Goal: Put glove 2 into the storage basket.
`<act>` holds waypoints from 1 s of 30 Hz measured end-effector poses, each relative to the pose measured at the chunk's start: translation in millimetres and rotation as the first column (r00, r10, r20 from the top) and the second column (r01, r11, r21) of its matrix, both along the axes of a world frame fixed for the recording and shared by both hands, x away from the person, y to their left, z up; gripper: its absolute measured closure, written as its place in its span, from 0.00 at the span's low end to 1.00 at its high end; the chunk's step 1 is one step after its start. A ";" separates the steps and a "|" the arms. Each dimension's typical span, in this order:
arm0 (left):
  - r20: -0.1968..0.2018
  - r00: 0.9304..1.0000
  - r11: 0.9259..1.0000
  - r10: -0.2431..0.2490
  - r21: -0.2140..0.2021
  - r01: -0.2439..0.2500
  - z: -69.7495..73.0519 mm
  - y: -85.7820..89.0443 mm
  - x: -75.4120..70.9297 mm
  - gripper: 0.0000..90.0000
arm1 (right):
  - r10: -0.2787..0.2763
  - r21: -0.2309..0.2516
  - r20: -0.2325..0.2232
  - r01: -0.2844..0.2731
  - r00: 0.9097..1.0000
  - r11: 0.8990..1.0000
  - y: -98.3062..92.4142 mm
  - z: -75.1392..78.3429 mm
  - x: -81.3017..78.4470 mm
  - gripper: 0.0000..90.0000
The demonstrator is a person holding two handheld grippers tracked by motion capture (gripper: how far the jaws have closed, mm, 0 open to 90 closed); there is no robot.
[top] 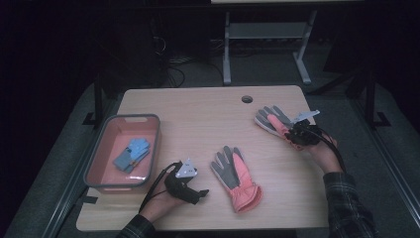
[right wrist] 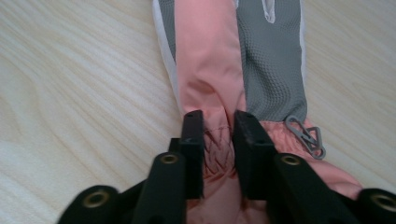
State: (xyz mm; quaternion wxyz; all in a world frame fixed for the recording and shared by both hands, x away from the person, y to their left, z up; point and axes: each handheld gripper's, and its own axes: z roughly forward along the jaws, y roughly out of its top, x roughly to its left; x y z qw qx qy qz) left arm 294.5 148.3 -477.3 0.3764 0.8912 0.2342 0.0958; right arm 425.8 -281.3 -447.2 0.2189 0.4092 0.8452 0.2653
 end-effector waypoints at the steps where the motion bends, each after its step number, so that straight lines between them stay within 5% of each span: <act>1: -0.001 1.000 1.000 0.002 0.001 -0.002 0.1 -0.2 0.0 0.14 | 0.001 0.008 -0.006 -0.001 1.000 1.000 -0.8 0.4 0.3 0.86; 8: -0.001 1.000 1.000 0.004 -0.002 -0.004 0.0 -0.6 0.1 0.13 | -0.018 0.112 -0.026 0.021 0.999 0.994 -10.6 16.4 -4.9 0.89; 15: -0.001 1.000 1.000 0.005 -0.001 -0.005 0.0 -0.8 0.0 0.13 | -0.013 0.235 -0.078 0.031 0.997 0.972 -15.2 38.3 -22.4 0.91; 20: 0.000 1.000 1.000 0.006 -0.003 -0.006 -0.1 -0.9 0.0 0.13 | 0.035 0.274 -0.081 -0.012 0.996 0.962 -7.4 50.1 -47.3 0.91; 25: -0.002 1.000 1.000 0.002 0.004 -0.002 0.4 -1.0 0.4 0.13 | 0.086 0.265 -0.091 -0.059 0.992 0.962 9.4 51.8 -75.6 0.91; 29: 0.002 1.000 1.000 0.004 -0.002 -0.004 0.0 -1.4 0.7 0.13 | 0.129 0.335 -0.129 -0.079 0.983 0.939 17.3 56.8 -93.6 0.91; 30: 0.004 1.000 1.000 0.002 0.001 -0.002 0.1 -1.2 0.9 0.13 | 0.154 0.368 -0.140 -0.093 0.978 0.925 19.6 57.5 -99.1 0.91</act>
